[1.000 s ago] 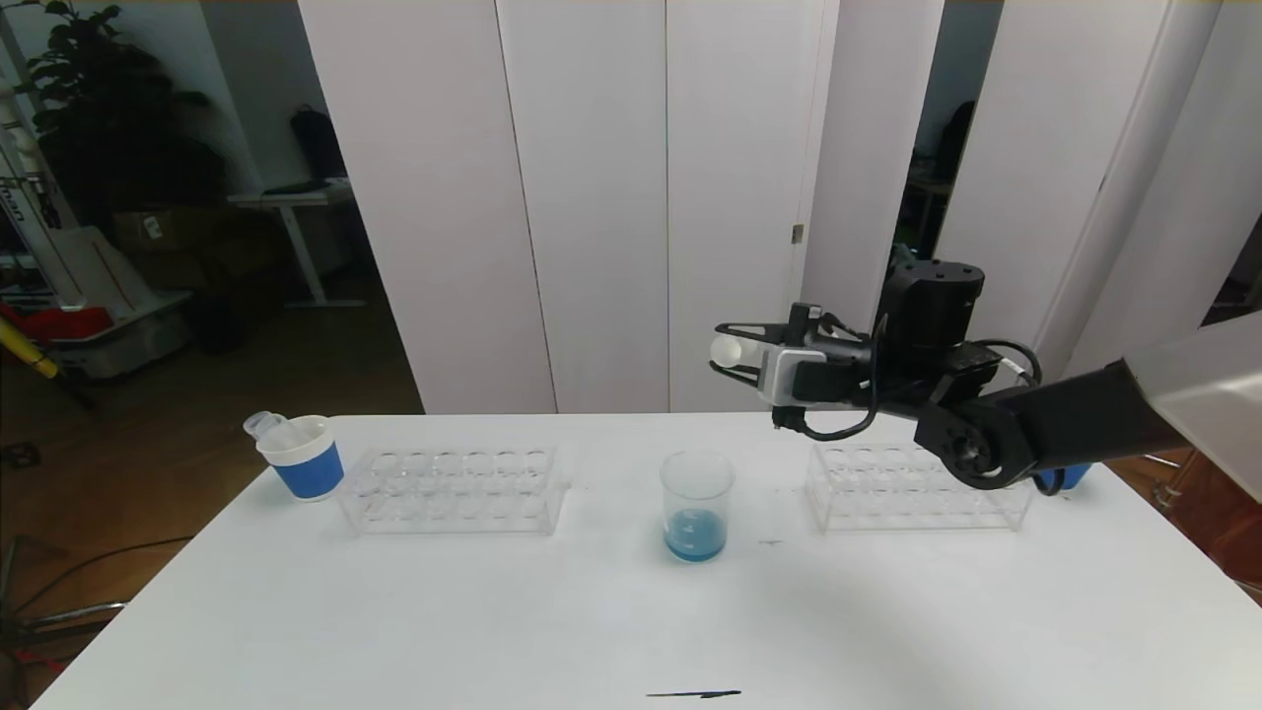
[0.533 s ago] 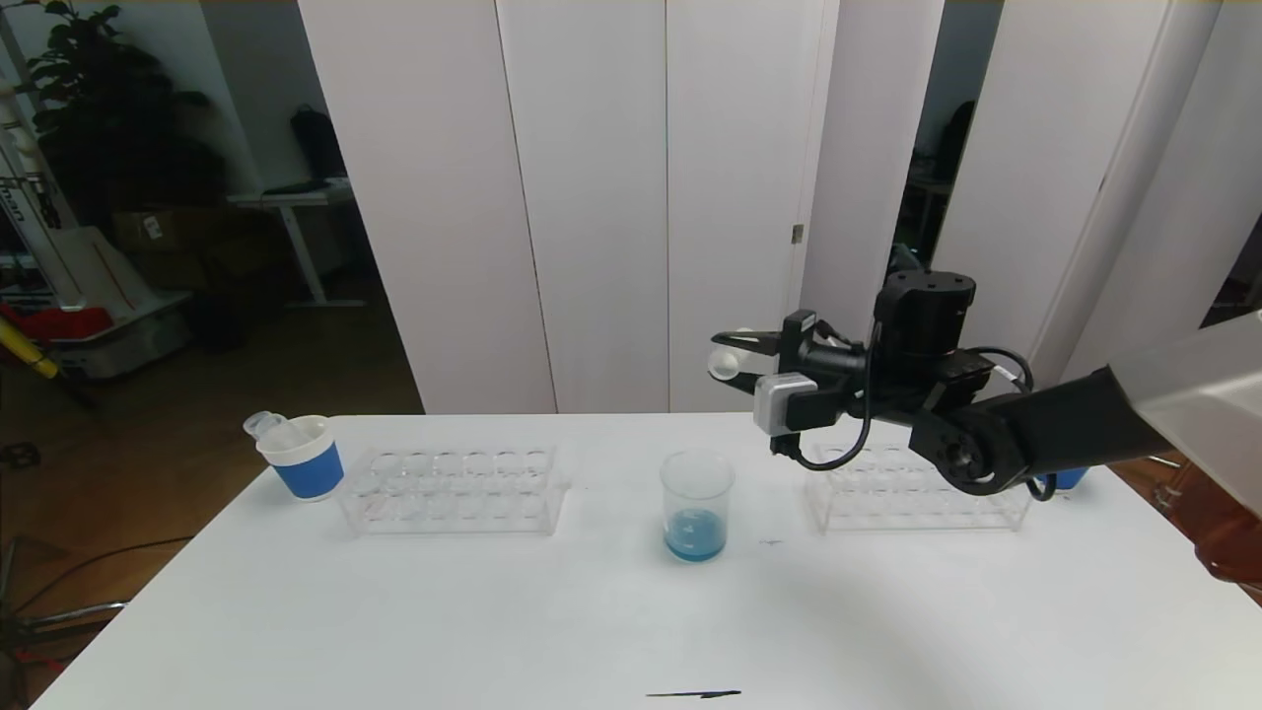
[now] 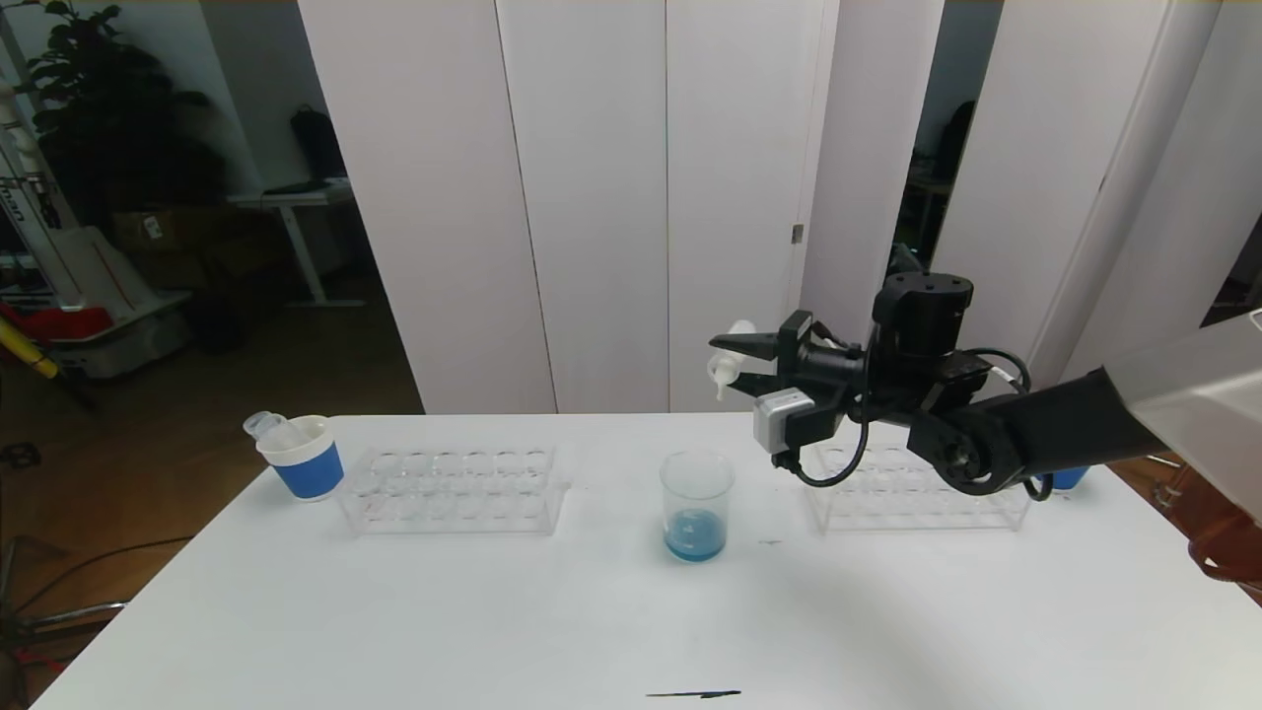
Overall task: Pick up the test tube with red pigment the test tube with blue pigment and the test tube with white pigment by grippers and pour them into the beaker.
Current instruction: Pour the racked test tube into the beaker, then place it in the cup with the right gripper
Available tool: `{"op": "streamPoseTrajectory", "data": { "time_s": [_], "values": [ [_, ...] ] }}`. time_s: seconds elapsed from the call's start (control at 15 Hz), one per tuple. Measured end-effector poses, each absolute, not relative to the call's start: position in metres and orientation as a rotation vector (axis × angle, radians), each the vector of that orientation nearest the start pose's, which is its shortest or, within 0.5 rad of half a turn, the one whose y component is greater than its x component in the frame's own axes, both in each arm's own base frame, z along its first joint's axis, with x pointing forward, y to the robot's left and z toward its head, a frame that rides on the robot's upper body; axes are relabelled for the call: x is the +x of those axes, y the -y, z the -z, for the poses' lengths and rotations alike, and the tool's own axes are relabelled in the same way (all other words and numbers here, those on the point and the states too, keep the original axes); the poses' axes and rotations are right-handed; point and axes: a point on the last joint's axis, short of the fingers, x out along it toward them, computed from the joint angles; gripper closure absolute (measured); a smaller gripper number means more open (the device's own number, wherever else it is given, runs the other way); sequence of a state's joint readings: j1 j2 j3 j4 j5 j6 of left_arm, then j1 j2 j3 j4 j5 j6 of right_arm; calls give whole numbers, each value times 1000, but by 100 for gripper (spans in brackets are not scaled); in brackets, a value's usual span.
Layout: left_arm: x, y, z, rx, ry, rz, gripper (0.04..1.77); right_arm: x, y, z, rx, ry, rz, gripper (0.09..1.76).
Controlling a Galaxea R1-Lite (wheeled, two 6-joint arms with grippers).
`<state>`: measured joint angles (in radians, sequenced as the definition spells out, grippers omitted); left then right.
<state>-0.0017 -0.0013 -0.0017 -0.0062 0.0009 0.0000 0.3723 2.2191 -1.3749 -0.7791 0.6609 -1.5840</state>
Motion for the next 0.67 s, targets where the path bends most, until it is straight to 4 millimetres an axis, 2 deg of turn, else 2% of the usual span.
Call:
{"op": "streamPoseTrajectory", "data": {
  "time_s": [0.67],
  "values": [
    [-23, 0, -77, 0, 9, 1, 7, 417, -176, -152, -1481, 799, -833, 126]
  ]
}}
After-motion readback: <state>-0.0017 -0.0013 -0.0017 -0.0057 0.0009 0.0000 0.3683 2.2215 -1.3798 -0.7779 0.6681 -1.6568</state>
